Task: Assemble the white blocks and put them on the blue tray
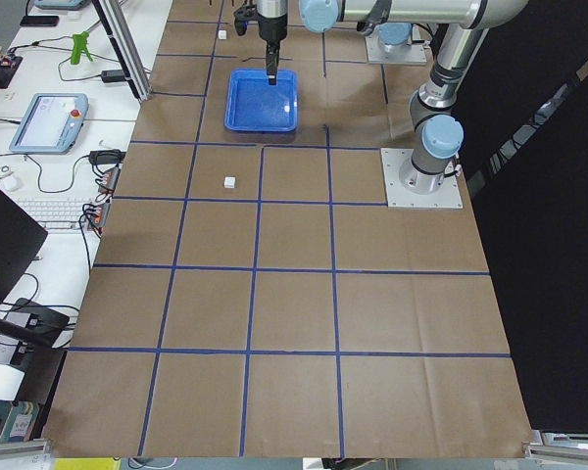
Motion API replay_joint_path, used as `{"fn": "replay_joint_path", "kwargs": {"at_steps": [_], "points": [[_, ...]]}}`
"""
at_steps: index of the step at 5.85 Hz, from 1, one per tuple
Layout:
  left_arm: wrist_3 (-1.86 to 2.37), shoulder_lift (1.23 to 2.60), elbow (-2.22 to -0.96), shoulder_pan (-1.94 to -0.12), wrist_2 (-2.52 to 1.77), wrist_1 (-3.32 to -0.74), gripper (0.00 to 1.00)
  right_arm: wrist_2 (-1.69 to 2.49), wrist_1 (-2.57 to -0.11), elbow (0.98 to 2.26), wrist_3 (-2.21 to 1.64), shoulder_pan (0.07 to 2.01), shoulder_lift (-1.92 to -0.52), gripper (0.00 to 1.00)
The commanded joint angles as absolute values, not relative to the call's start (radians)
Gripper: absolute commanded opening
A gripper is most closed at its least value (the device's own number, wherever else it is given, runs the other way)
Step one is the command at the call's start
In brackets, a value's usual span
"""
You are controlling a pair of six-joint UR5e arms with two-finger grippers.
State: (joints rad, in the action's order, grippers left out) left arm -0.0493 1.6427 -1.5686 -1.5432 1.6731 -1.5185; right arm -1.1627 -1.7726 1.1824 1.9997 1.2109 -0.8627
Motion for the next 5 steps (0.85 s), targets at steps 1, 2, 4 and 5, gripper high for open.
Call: {"fn": "replay_joint_path", "kwargs": {"at_steps": [1, 2, 4, 5], "points": [[-0.090, 1.776, -1.571, -1.476, 1.675, -1.421, 1.00, -1.031, -1.773, 1.183, 2.008, 1.175, -0.770, 0.99], [-0.091, 1.852, -1.569, -1.470, 1.674, -1.352, 1.00, -1.029, -1.773, 1.183, 2.043, 1.175, -0.744, 0.99], [-0.129, 2.003, -1.569, -1.463, 1.666, -1.147, 1.00, -1.029, -1.772, 1.190, 2.109, 1.175, -0.729, 0.99], [-0.217, 2.070, -1.569, -1.462, 1.654, -1.067, 0.99, -1.032, -1.772, 1.193, 2.111, 1.175, -0.729, 0.99]]}}
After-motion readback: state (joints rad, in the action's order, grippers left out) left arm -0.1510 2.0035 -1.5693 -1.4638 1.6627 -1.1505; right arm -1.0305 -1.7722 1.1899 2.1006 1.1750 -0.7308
